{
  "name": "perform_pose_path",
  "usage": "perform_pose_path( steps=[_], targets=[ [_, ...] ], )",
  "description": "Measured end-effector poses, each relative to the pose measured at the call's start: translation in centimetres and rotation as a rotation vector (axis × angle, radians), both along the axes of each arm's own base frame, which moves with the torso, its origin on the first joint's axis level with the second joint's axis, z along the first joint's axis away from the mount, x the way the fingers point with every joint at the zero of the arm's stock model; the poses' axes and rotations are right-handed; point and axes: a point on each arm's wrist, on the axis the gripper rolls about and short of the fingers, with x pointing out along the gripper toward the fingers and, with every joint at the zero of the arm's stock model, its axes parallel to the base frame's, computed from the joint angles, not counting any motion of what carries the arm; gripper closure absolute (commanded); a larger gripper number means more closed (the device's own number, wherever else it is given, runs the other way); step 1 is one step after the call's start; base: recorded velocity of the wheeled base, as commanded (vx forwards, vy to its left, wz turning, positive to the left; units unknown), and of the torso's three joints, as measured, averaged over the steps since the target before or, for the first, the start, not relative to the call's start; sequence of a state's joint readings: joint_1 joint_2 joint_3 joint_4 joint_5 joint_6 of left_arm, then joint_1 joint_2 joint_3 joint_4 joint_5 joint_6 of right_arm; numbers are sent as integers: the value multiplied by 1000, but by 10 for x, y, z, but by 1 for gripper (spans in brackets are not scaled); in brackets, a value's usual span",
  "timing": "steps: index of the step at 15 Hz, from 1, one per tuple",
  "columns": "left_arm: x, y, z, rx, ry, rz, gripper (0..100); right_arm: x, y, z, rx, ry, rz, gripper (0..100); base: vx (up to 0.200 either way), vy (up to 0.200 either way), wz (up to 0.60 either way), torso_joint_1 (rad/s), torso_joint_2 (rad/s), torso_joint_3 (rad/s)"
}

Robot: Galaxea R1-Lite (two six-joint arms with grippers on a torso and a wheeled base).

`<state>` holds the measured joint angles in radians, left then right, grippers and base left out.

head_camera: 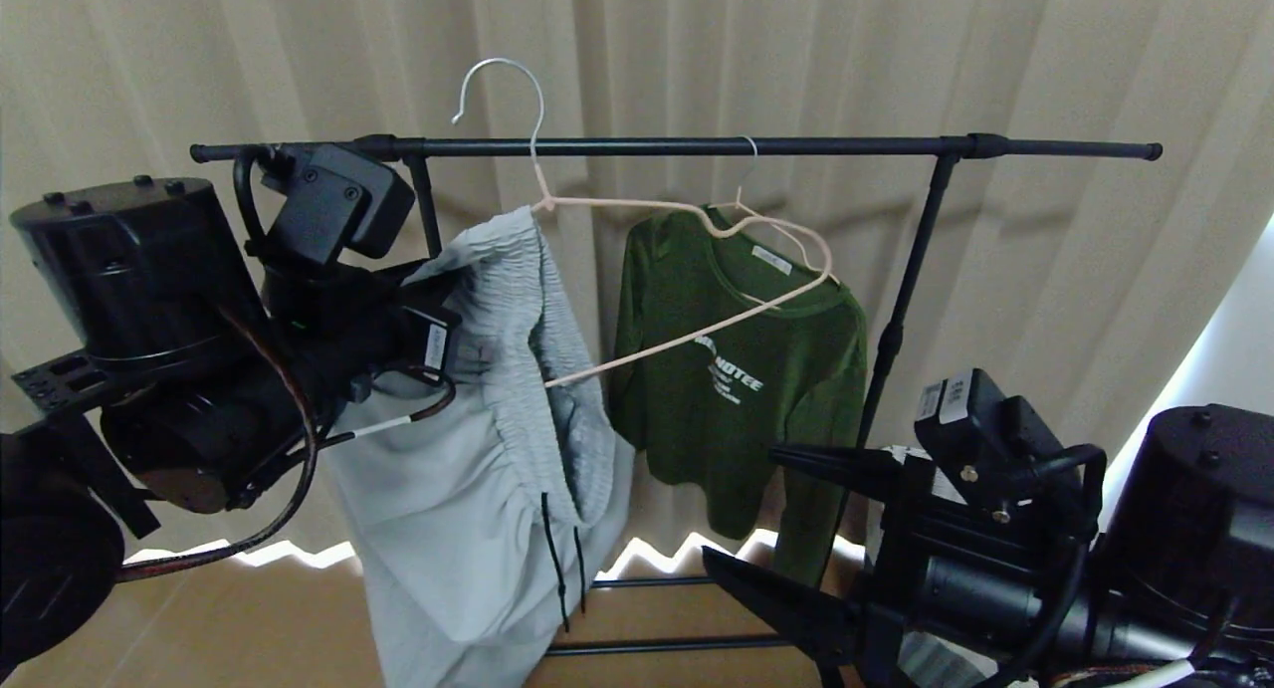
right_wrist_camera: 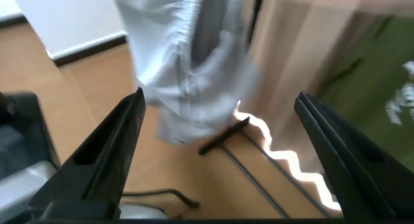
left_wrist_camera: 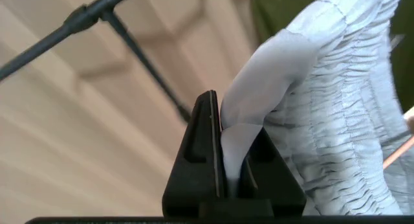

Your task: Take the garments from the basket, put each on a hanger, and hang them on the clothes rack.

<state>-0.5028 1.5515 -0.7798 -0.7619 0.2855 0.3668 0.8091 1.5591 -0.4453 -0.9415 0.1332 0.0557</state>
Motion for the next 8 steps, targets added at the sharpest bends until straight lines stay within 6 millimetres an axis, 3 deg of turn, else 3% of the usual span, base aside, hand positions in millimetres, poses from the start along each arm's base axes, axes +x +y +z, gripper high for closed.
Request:
perform_pose_path(
  steps=[8],
  targets=[
    [-16, -22, 15, -91, -33, -113, 100, 36, 40, -22, 58, -56, -143, 0, 0, 0, 0, 0, 0, 0]
  ],
)
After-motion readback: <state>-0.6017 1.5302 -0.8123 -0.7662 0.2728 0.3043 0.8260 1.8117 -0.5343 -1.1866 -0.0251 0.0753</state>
